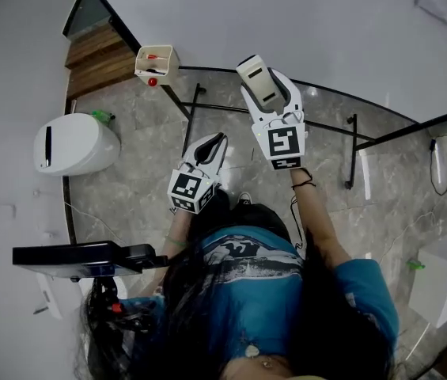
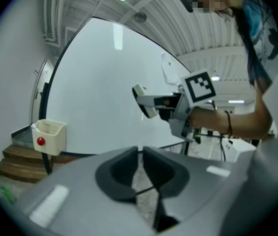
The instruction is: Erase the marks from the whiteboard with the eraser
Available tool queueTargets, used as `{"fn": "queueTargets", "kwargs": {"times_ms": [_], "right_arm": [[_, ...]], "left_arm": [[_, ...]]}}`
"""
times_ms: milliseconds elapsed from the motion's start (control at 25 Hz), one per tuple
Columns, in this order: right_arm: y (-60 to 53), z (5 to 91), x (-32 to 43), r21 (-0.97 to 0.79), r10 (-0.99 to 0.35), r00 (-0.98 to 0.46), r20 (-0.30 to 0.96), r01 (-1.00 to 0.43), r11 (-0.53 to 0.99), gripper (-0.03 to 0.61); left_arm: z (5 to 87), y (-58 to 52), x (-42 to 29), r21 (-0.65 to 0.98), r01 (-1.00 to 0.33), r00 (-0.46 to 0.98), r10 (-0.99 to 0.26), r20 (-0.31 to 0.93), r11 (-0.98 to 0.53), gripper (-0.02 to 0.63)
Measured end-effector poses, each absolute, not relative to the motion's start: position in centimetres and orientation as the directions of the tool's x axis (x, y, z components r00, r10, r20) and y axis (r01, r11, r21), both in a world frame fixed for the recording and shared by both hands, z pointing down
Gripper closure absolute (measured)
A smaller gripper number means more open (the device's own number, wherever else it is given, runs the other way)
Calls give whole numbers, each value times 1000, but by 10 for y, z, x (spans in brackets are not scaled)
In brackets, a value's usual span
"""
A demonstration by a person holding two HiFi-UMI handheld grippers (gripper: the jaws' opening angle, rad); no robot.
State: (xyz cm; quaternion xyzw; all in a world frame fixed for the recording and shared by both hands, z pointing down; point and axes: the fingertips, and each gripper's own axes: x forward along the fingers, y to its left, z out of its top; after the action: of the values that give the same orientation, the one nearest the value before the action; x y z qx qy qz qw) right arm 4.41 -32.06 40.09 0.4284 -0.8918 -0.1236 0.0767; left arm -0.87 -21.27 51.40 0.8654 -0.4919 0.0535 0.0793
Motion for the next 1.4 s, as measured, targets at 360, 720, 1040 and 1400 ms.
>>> {"fn": "queueTargets", "kwargs": {"times_ms": [360, 720, 1040, 1400], "right_arm": [[-245, 465, 33, 173, -760, -631, 155, -741, 649, 316], [-180, 495, -11, 71, -768, -607, 205, -773, 630, 316], [-53, 501, -35, 15, -789, -562, 246, -812, 583, 316], [40, 517, -49, 6, -806, -521, 282, -839, 545, 316]], "left_arm": [[507, -181, -33, 69, -876, 481, -860, 168, -477, 584], [502, -123, -77, 20, -857, 512, -846, 149, -515, 584], [496, -7, -111, 30, -831, 554, -820, 140, -556, 584], [508, 66, -120, 68, -790, 612, -781, 126, -609, 584]]}}
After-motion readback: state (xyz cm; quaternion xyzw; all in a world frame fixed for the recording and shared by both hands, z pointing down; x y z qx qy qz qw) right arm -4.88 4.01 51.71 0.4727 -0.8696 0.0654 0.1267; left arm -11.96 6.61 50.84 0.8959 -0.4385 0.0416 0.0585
